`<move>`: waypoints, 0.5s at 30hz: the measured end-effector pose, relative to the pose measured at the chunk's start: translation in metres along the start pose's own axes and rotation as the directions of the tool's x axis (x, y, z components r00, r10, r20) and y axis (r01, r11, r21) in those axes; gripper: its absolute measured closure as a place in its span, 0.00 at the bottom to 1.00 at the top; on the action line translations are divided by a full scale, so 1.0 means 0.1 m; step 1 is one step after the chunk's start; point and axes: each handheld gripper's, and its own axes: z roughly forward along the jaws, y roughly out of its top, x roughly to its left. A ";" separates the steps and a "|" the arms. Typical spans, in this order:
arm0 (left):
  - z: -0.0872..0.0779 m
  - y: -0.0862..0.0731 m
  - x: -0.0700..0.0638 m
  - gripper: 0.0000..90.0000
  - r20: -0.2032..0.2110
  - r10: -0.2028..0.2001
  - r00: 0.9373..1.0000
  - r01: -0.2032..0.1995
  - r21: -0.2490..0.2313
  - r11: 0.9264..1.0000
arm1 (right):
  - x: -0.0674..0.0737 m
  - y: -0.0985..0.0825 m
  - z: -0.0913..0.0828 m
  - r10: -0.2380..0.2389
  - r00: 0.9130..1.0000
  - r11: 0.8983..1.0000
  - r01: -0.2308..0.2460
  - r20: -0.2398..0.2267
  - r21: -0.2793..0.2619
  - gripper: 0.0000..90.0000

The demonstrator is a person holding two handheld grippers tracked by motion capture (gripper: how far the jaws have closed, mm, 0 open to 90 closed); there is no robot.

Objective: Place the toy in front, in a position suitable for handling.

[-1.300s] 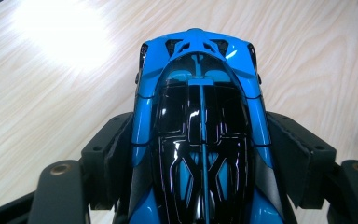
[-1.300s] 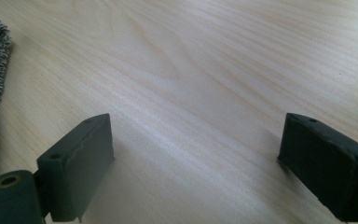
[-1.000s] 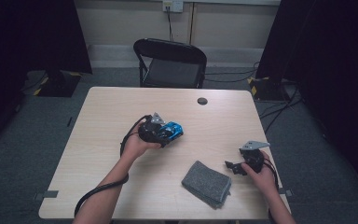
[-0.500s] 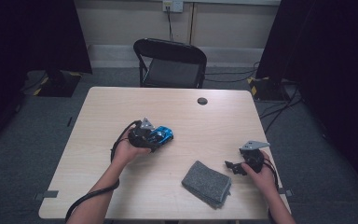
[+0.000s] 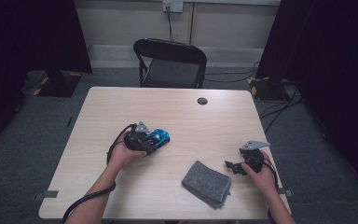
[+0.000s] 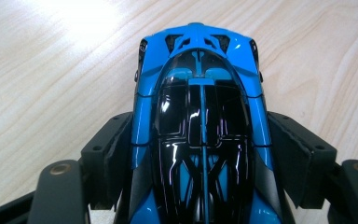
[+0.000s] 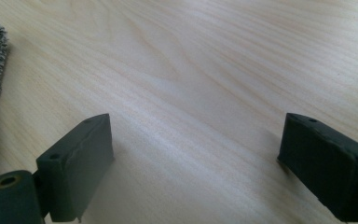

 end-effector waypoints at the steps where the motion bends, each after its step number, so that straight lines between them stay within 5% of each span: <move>1: 0.00 -0.01 0.00 0.31 0.002 -0.003 1.000 0.003 -0.010 1.000 | 0.00 0.00 0.00 0.000 1.000 1.000 0.000 0.000 0.000 0.10; 8: 0.00 -0.03 0.00 0.30 -0.010 -0.011 1.000 0.011 -0.020 1.000 | 0.00 0.00 0.00 0.001 1.000 1.000 -0.001 0.001 0.002 0.10; 12: -0.03 -0.04 0.03 0.22 -0.003 -0.083 0.997 0.083 -0.055 0.995 | 0.00 0.00 0.00 0.001 1.000 1.000 -0.001 0.000 0.002 0.10; 15: -0.08 -0.03 0.05 0.18 -0.013 -0.090 0.996 0.089 -0.058 0.994 | 0.00 0.00 0.00 0.001 1.000 1.000 -0.001 0.001 0.001 0.10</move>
